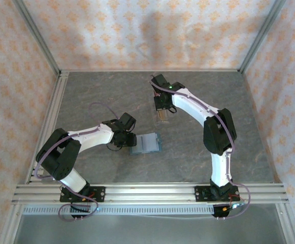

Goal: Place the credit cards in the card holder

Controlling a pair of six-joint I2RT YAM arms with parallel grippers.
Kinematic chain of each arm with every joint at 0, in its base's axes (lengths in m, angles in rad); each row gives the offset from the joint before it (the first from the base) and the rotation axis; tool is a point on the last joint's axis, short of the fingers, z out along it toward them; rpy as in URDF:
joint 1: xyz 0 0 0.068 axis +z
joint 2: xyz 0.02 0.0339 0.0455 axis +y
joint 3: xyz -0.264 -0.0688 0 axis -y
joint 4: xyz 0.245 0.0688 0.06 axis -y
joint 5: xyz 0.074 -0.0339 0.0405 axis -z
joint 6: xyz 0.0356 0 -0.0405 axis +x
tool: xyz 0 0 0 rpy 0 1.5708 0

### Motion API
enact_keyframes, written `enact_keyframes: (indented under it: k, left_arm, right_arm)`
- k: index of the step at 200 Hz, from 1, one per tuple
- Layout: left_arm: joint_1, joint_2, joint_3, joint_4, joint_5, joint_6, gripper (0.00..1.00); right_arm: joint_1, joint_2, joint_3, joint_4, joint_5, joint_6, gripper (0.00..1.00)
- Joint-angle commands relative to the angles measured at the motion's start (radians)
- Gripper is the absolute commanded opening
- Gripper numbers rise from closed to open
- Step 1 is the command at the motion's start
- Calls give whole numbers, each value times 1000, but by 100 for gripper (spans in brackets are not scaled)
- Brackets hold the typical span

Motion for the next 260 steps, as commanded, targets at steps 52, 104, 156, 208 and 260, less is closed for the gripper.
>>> enact_keyframes:
  k: [52, 104, 156, 208, 260]
  left_arm:
    - [-7, -18, -19, 13, -7, 15, 47]
    - [-7, -25, -22, 14, -6, 15, 44]
    - [-6, -27, -24, 14, -8, 14, 39]
    - [-6, -11, -24, 20, 7, 15, 34]
    - [-6, -9, -28, 23, 13, 10, 33]
  right_arm:
    - [95, -181, -5, -26, 151, -2, 0]
    - [221, -411, -337, 249, 53, 86, 0]
    - [291, -511, -659, 626, -193, 139, 0]
    - [291, -534, -968, 1054, -310, 282, 0]
    - [291, -458, -1156, 1377, -275, 433, 0]
